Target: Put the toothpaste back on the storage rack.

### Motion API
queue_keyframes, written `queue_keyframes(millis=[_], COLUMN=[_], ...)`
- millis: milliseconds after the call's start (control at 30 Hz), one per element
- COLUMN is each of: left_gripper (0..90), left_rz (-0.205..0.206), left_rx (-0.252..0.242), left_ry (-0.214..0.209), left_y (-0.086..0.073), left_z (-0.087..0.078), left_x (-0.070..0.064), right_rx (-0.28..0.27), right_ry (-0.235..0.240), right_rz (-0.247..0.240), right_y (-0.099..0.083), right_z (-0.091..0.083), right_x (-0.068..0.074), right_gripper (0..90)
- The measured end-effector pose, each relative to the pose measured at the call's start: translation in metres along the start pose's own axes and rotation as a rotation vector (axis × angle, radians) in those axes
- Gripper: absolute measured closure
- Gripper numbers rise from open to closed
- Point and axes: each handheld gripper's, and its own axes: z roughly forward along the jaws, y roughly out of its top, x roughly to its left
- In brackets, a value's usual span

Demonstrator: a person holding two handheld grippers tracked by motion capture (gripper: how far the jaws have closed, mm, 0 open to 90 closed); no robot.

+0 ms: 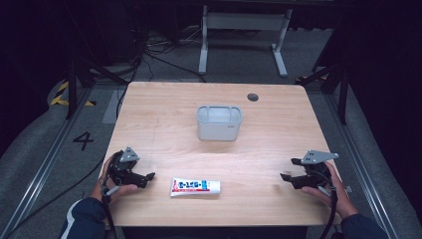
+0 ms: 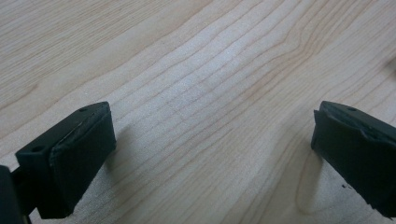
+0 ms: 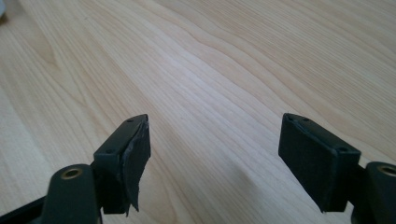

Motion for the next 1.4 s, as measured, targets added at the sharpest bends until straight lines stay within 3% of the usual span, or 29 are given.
queue_keyframes(millis=[767,900,1000,1067,1100,1400], left_gripper=[0.4,0.4,0.4,0.4,0.3,0.5], left_rz=[0.009,0.006,0.006,0.009,0.009,0.000], left_rx=[0.006,0.005,0.006,0.002,0.001,0.002], left_ry=[0.001,-0.001,-0.003,-0.010,-0.012,0.001], left_y=[0.000,-0.001,-0.001,-0.001,-0.001,-0.003], left_z=[-0.001,-0.001,-0.001,-0.001,-0.001,-0.003], left_x=[0.000,0.000,0.000,0.001,0.001,0.001], right_rx=[0.008,-0.005,-0.012,-0.018,-0.005,0.017], right_ry=[0.122,0.159,0.182,0.196,0.226,0.303], right_rz=[-0.153,-0.211,-0.218,-0.259,-0.273,-0.334], right_y=[0.056,0.075,0.086,0.096,0.103,0.121], right_z=[0.025,0.031,0.033,0.037,0.041,0.061], right_x=[0.039,0.052,0.058,0.067,0.074,0.097], right_gripper=[26.2,26.8,26.7,26.4,26.8,27.1])
